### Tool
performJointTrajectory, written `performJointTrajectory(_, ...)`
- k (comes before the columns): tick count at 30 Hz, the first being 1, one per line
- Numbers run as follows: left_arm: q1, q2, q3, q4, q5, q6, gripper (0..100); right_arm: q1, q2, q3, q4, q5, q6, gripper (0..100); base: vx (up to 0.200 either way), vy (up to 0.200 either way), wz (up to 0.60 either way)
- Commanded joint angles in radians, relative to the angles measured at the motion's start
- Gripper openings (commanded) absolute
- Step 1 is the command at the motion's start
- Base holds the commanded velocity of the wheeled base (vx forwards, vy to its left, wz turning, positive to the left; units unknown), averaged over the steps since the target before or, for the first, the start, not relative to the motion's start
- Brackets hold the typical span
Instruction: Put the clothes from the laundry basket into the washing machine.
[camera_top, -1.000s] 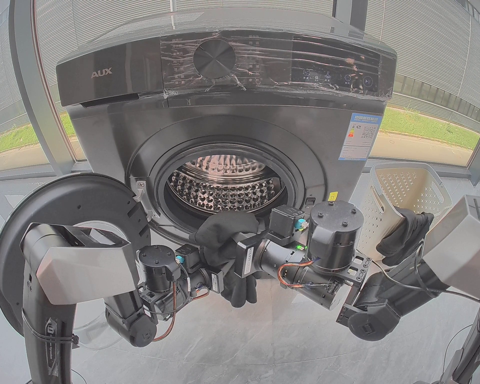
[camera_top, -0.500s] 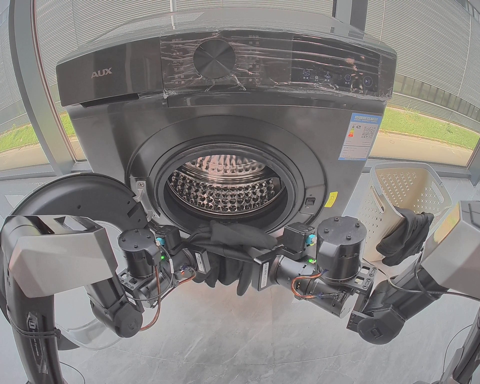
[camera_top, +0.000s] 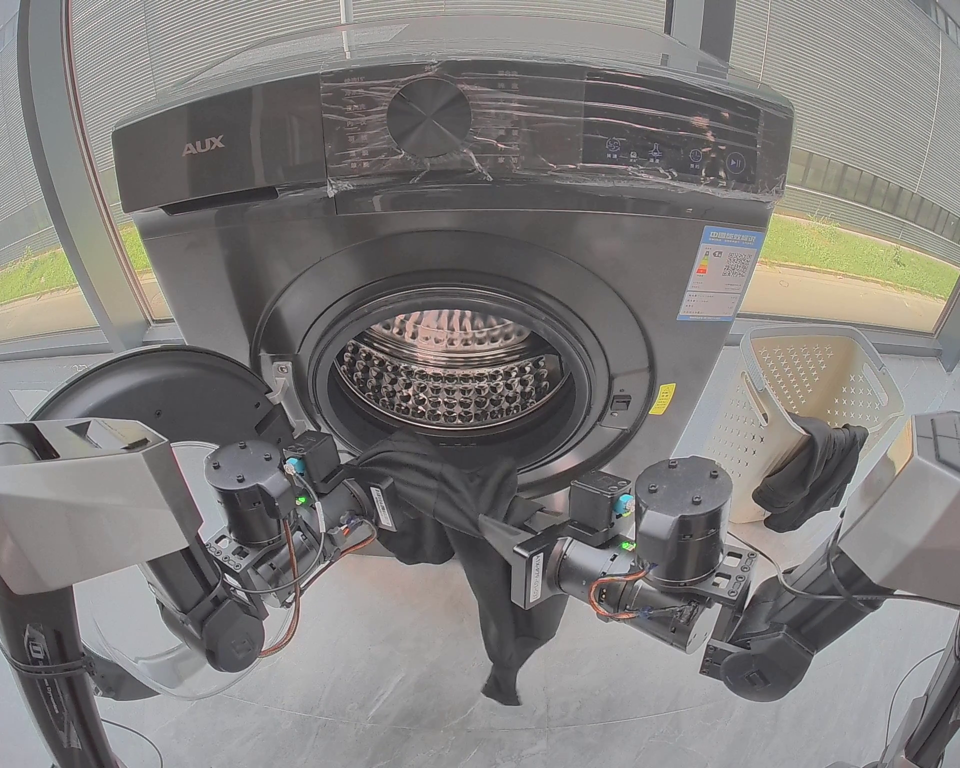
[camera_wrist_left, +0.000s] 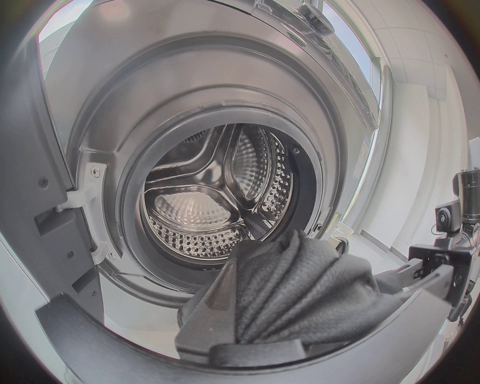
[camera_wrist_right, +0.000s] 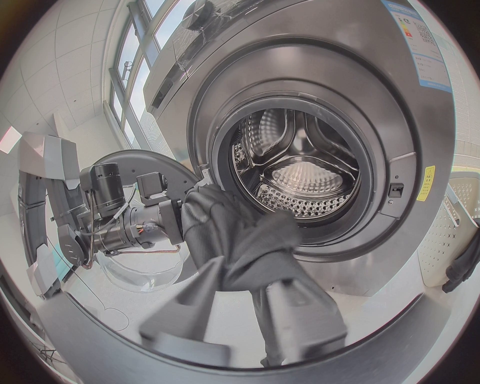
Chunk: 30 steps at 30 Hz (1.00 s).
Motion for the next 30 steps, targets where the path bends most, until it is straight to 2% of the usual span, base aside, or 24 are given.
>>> performJointTrajectory(1, -0.011, -0.046, 0.005, -0.009, 0.003, 0.006, 0, 0.003, -0.006, 0.040, 0.001, 0.005, -0.003, 100, 0.000, 0.000, 0.00)
performJointTrajectory(5, -0.028, -0.130, 0.063, -0.009, 0.003, 0.015, 0, 0.000, -0.028, 0.137, -0.002, 0.027, -0.021, 100, 0.000, 0.000, 0.00)
performJointTrajectory(10, -0.088, -0.317, 0.224, -0.007, -0.014, -0.002, 0, -0.024, -0.094, 0.201, -0.014, 0.063, -0.013, 100, 0.000, 0.000, 0.00)
performJointTrajectory(12, -0.112, -0.369, 0.267, -0.006, -0.025, -0.023, 0, -0.040, -0.120, 0.221, -0.040, 0.080, -0.012, 100, 0.000, 0.000, 0.00)
performJointTrajectory(15, -0.119, -0.380, 0.272, -0.006, -0.031, -0.019, 0, -0.054, -0.141, 0.264, -0.094, 0.111, -0.004, 100, 0.000, 0.000, 0.00)
performJointTrajectory(19, -0.120, -0.374, 0.282, -0.006, -0.028, -0.029, 0, -0.121, -0.140, 0.390, -0.316, 0.120, -0.015, 100, 0.000, 0.000, 0.00)
performJointTrajectory(21, -0.117, -0.368, 0.288, -0.006, -0.028, -0.028, 0, -0.164, -0.127, 0.427, -0.385, 0.116, -0.041, 100, 0.000, 0.000, 0.00)
performJointTrajectory(22, -0.117, -0.351, 0.292, -0.006, -0.026, -0.025, 0, -0.201, -0.106, 0.437, -0.424, 0.117, -0.079, 100, 0.000, 0.000, 0.00)
performJointTrajectory(24, -0.117, -0.333, 0.299, -0.007, -0.014, -0.016, 0, -0.216, -0.091, 0.450, -0.427, 0.116, -0.107, 100, 0.000, 0.000, 0.00)
performJointTrajectory(27, -0.119, -0.330, 0.296, -0.007, 0.011, -0.017, 0, -0.232, -0.086, 0.448, -0.427, 0.116, -0.098, 100, 0.000, 0.000, 0.00)
performJointTrajectory(28, -0.120, -0.333, 0.299, -0.007, 0.029, -0.011, 0, -0.271, -0.081, 0.448, -0.427, 0.120, -0.098, 100, 0.000, 0.000, 0.00)
performJointTrajectory(30, -0.122, -0.340, 0.302, -0.007, 0.046, 0.003, 0, -0.305, -0.080, 0.447, -0.427, 0.123, -0.101, 100, 0.000, 0.000, 0.00)
